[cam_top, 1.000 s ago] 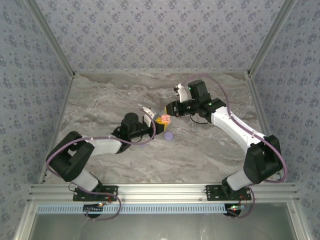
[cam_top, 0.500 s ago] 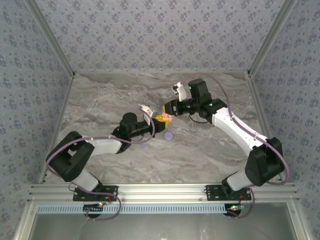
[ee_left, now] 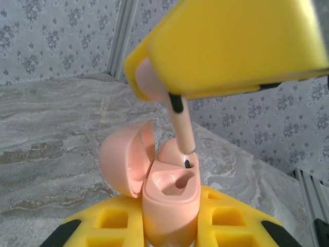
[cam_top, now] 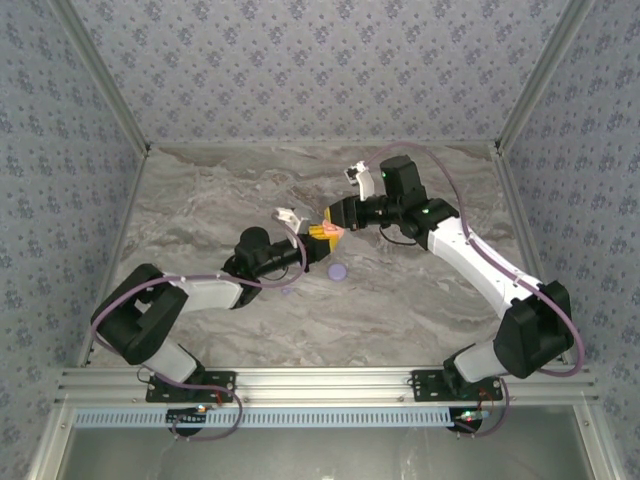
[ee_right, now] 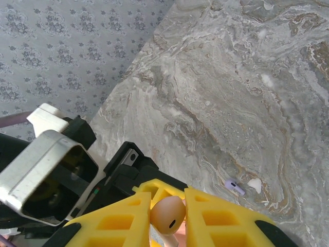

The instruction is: Insert wireless bluetooth earbuds into charging case

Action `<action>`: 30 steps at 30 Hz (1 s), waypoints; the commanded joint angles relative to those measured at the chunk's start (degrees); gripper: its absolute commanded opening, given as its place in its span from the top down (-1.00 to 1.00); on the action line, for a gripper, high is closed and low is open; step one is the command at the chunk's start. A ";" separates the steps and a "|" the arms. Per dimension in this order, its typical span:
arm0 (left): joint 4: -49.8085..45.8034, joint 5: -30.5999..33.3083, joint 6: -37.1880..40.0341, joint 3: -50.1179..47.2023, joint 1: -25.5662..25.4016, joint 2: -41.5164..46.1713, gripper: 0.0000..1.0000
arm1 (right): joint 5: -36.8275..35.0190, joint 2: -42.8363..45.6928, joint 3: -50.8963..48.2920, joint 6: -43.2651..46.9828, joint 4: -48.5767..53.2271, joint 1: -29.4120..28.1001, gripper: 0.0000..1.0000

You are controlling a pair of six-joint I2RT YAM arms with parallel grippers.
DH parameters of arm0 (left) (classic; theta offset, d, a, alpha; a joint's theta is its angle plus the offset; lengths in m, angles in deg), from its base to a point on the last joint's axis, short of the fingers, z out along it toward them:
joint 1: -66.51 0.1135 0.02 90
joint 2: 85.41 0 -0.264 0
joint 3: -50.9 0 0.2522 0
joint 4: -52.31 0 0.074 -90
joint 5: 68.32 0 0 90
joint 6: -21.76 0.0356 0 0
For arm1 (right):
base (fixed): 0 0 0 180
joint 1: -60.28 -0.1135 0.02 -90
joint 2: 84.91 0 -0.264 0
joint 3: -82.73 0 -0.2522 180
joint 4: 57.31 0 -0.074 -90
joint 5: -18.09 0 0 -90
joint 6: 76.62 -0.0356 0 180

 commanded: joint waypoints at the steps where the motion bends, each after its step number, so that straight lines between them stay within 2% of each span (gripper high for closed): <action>1: 3.81 0.71 -0.84 -0.45 -0.27 2.25 0.67 | 1.29 1.55 -0.25 1.10 -0.82 -0.43 0.58; 30: 3.25 2.21 -1.48 -0.36 -0.32 4.18 0.67 | 0.53 1.65 -0.44 2.51 1.20 -0.60 0.58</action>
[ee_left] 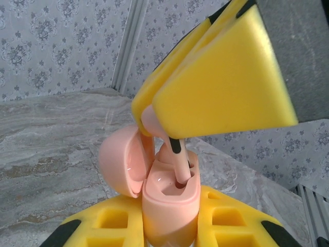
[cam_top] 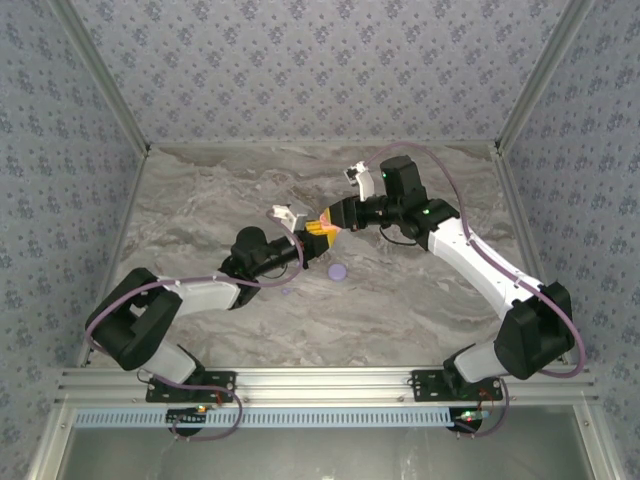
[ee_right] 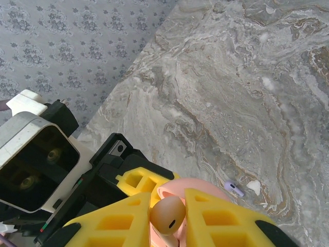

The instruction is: Insert wireless bluetooth earbuds into charging case

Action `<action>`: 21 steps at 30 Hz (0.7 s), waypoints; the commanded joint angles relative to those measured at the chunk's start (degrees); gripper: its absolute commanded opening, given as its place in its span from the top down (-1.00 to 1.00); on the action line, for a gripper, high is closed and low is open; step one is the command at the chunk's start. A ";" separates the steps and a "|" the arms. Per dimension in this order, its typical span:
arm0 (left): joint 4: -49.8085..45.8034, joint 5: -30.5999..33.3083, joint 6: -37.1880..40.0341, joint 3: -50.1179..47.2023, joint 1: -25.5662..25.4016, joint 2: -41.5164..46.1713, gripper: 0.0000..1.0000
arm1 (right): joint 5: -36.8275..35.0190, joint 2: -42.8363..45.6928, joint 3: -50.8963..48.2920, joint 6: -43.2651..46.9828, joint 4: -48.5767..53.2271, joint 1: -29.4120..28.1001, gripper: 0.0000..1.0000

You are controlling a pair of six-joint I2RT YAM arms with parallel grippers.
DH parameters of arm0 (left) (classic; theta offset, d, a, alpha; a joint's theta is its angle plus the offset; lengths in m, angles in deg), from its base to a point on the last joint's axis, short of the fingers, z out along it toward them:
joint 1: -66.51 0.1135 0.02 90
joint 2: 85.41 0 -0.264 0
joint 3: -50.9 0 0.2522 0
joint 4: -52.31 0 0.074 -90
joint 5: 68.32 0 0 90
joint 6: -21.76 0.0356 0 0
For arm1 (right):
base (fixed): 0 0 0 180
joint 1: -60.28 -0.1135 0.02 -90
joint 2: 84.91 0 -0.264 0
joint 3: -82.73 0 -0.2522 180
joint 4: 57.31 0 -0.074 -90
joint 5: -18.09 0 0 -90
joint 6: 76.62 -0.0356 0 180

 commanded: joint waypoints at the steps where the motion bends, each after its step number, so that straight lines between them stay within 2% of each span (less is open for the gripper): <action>1: 2.81 0.35 -0.40 -0.27 -0.34 2.08 0.67 | 0.55 1.32 -0.33 1.35 1.43 -0.54 0.57; 21: -2.03 0.17 2.37 0.12 -0.30 3.72 0.67 | -2.55 1.35 -0.26 3.37 5.03 -0.79 0.41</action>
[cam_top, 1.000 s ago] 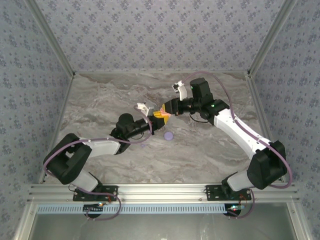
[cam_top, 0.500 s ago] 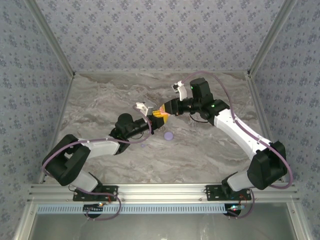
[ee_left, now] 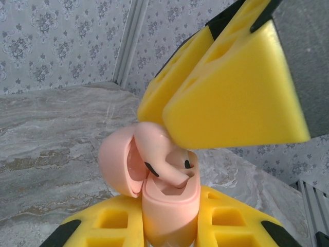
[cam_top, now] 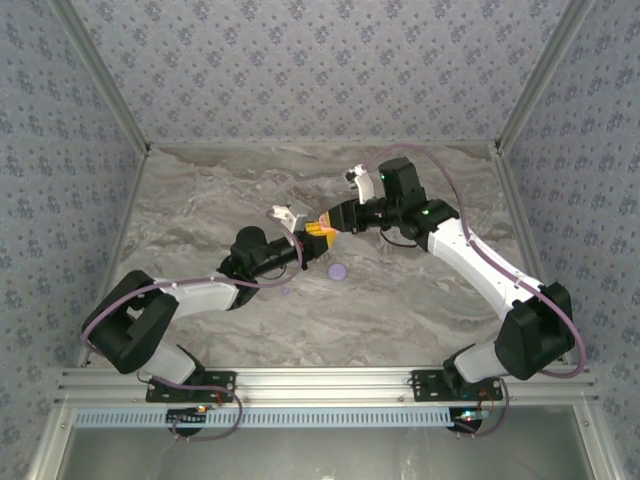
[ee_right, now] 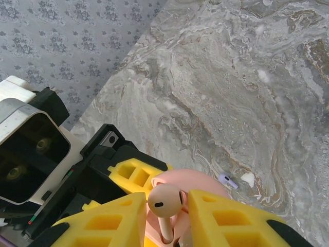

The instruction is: Insert wireless bluetooth earbuds into charging case

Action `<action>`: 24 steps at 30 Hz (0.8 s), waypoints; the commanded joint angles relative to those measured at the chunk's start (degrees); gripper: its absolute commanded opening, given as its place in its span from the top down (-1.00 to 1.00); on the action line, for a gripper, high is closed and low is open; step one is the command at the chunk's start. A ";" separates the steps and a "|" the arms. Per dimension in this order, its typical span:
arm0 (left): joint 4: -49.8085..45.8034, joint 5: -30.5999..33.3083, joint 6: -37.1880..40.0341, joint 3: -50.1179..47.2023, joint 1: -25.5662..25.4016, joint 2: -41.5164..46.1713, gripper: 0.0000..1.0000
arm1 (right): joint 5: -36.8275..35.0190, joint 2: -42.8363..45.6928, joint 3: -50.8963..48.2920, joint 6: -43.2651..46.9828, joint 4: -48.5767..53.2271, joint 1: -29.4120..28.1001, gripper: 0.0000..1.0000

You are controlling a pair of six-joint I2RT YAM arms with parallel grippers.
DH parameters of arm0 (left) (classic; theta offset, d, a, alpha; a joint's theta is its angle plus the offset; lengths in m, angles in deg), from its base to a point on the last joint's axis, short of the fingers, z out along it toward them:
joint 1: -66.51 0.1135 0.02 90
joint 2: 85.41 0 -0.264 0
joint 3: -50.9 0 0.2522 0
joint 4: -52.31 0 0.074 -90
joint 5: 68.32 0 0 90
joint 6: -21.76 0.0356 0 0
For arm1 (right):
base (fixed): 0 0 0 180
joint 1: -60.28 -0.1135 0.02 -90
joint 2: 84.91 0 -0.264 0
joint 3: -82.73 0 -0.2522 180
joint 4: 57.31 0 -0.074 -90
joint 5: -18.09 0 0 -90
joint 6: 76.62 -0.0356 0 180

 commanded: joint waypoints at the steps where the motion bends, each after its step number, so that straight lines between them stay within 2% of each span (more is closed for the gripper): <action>1: 0.68 0.17 2.01 0.18 -0.27 2.48 0.67 | -1.54 1.30 -0.28 1.53 2.74 -0.39 0.41; 17: -9.00 0.78 8.48 1.34 -0.49 5.58 0.68 | -2.62 1.31 1.60 4.23 6.70 -0.96 0.40; 24: -10.06 0.27 9.55 1.57 -0.66 5.89 0.68 | -2.36 1.15 2.67 5.90 8.55 -1.76 0.44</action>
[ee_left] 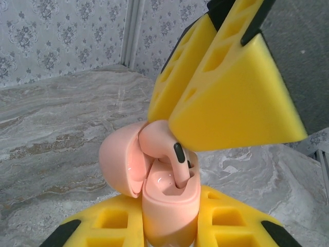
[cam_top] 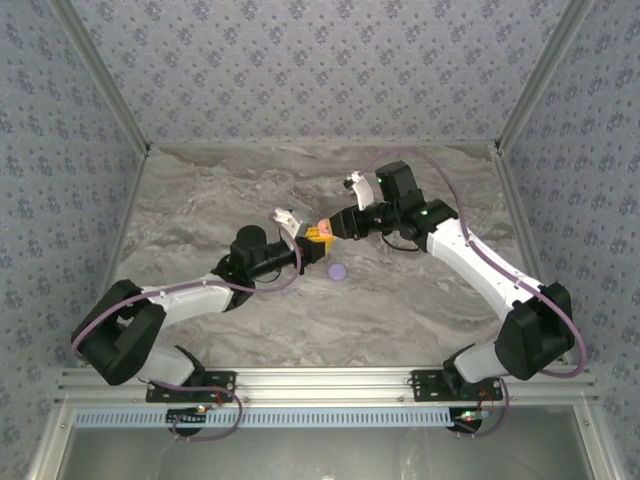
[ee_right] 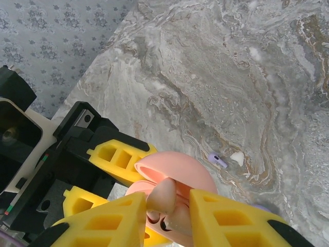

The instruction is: Insert wireless bluetooth earbuds into charging case

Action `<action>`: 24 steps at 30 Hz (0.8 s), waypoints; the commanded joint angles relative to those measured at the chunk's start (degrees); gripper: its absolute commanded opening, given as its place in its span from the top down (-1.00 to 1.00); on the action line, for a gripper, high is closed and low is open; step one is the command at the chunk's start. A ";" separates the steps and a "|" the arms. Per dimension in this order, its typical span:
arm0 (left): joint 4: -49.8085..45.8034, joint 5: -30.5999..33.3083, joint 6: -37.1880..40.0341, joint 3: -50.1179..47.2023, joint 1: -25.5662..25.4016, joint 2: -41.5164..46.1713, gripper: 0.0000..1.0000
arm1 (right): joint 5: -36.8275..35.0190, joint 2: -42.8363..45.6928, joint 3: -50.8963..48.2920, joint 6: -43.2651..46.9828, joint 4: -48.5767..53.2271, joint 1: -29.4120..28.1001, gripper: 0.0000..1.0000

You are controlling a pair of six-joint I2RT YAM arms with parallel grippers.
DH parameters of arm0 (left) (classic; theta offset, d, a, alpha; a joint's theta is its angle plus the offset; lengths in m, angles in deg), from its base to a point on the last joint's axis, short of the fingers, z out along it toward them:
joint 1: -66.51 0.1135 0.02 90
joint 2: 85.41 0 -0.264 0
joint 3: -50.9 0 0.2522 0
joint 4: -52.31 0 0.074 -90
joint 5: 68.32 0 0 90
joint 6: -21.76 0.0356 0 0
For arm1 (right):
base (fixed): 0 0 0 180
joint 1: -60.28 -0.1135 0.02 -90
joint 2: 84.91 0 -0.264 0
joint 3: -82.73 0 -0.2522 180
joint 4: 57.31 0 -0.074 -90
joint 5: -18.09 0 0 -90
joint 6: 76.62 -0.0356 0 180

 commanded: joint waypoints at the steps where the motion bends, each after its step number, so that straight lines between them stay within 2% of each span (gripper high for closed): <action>1: 0.51 -0.29 1.63 1.57 -0.49 1.78 0.68 | 0.11 1.00 2.26 2.50 3.44 -0.84 0.46; 15: 1.33 -2.89 1.71 1.57 -0.50 2.46 0.68 | 2.28 0.72 3.76 7.10 8.88 -1.85 0.47; 24: 0.10 -1.69 2.14 1.46 -0.54 2.79 0.68 | -0.94 1.13 4.62 7.22 9.85 -2.23 0.20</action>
